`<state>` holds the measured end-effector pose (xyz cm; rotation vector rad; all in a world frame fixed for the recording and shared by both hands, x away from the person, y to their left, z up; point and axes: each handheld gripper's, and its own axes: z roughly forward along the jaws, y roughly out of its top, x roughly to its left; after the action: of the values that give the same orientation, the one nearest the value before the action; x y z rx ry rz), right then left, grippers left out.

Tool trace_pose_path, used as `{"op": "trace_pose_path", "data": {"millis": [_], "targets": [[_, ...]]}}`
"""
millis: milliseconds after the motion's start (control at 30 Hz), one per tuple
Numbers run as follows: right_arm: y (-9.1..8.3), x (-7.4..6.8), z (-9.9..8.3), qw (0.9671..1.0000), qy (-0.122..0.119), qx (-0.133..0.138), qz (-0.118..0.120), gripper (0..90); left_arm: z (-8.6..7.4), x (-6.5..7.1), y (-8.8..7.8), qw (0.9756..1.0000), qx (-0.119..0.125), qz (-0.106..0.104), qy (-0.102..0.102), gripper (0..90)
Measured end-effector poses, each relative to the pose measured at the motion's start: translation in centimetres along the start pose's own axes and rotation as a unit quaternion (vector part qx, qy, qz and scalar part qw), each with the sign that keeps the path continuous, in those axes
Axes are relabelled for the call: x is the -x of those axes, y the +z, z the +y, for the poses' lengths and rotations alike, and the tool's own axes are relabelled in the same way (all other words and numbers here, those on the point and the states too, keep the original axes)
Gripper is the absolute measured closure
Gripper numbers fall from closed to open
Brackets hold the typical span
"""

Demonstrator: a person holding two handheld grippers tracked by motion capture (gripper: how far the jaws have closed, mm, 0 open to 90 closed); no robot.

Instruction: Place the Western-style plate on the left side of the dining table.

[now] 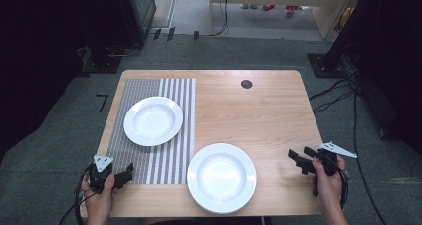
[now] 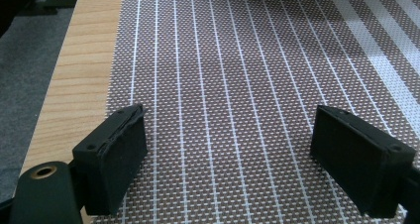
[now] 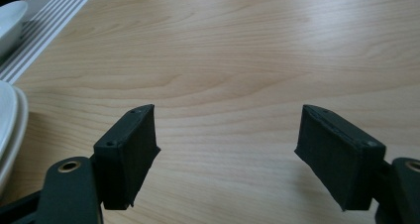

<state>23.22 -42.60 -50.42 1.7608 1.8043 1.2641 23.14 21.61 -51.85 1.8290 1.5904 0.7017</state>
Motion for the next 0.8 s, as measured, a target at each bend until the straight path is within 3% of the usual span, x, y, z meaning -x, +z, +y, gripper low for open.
{"op": "trace_pose_path", "data": {"millis": [467,800], "targets": [[-2.9,3.2,-1.7,0.9987,0.016,0.009,-0.047,22.7,0.0,0.0,0.0,1.0,0.0,0.0,0.0,14.1],[-3.1,3.5,-2.6,0.9964,-0.008,-0.01,-0.083,21.4,0.0,0.0,0.0,1.0,0.0,0.0,0.0,14.1]]}}
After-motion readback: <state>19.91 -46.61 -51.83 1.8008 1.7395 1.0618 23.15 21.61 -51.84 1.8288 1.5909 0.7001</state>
